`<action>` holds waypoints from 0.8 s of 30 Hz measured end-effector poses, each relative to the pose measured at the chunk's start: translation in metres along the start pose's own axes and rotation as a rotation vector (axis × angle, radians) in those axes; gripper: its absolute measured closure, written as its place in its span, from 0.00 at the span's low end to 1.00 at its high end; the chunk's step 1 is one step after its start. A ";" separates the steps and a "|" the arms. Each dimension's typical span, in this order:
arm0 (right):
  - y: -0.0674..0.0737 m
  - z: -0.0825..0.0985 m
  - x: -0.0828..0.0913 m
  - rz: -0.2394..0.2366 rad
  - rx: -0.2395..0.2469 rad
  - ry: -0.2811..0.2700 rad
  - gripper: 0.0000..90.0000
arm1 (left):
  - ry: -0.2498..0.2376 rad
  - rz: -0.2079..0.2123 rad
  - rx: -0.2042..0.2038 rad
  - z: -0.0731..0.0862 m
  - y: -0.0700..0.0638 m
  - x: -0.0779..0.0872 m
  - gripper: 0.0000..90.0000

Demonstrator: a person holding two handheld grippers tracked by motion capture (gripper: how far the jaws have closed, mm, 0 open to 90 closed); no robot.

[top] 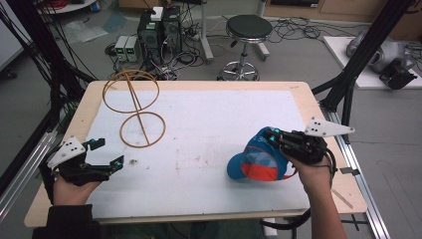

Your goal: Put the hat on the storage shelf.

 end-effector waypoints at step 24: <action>-0.006 -0.132 -0.053 -0.066 0.114 -0.103 0.99 | -0.001 0.002 0.002 0.002 0.000 0.006 0.09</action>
Point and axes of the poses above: each handheld gripper's, and its own axes: x roughly backward along the jaws, z roughly out of its underside, y roughly to its left, the point moved 3 cm from there along -x, roughly forward along the jaws, and after that the axes turned 5 degrees about y, right-handed, at the moved point
